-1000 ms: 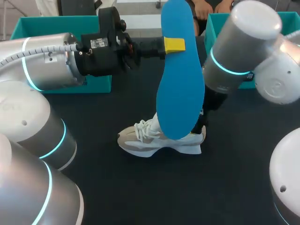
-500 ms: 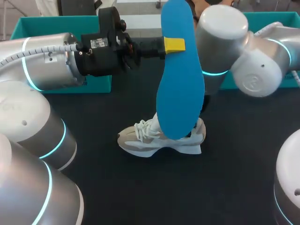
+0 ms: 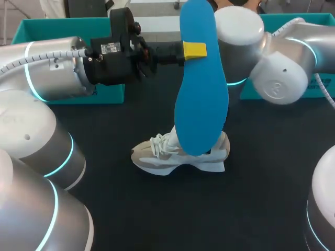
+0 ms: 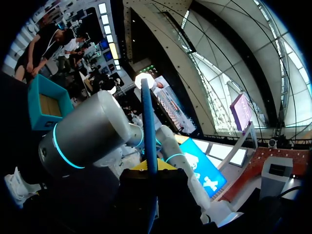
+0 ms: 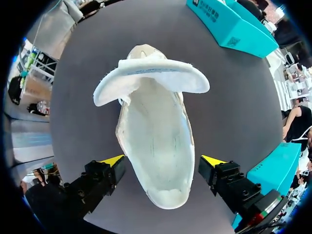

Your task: Take the shoe out of the shoebox, open the shoe tongue, remove and reinsert the insole, then place the shoe into the shoebox

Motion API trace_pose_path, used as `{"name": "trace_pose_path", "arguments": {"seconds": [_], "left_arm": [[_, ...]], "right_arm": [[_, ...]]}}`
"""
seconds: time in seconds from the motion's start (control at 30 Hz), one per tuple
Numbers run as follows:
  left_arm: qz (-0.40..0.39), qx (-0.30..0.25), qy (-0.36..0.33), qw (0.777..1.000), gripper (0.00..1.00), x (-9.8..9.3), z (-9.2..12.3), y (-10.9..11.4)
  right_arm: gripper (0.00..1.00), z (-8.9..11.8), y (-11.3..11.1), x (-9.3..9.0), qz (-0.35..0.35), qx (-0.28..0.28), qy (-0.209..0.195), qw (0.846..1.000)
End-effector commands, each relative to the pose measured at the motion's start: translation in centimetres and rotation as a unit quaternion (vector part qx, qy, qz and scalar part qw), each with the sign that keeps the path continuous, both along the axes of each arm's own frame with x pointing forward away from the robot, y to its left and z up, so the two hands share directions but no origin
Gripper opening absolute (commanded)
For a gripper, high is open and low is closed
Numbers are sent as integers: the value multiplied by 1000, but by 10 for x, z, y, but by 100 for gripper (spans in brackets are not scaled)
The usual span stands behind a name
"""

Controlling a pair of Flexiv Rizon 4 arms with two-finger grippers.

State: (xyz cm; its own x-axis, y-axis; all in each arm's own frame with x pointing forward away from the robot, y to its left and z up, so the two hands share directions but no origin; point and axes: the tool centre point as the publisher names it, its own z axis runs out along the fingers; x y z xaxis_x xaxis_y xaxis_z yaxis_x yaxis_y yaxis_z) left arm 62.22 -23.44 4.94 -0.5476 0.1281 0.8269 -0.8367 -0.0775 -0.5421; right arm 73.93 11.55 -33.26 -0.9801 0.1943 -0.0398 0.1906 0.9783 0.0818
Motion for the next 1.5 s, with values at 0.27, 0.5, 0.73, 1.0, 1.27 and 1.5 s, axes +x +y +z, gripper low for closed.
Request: {"name": "trace_pose_path", "arguments": {"seconds": [0.27, 0.5, 0.73, 1.0, 1.27, 1.5], "left_arm": [[1, 0, 0, 1000, 0, -1, -1, -1], [1, 0, 0, 1000, 0, -1, -1, -1], [1, 0, 0, 1000, 0, -1, -1, -1], [1, 0, 0, 1000, 0, -1, -1, -1], [1, 0, 0, 1000, 0, -1, -1, -1], [1, 0, 0, 1000, 0, -1, -1, -1]], "right_arm": [[100, -28, 23, 34, 8, 16, -2, 1000], [95, -47, 29, 38, 22, 16, 13, 1000], [52, -58, 34, 38, 17, 19, 23, 999], [20, -71, 31, 33, 7, 23, 35, 999], [0, -69, 29, 33, -11, 22, 42, 999], [0, -48, 20, 30, -66, 33, 57, 996]]}}
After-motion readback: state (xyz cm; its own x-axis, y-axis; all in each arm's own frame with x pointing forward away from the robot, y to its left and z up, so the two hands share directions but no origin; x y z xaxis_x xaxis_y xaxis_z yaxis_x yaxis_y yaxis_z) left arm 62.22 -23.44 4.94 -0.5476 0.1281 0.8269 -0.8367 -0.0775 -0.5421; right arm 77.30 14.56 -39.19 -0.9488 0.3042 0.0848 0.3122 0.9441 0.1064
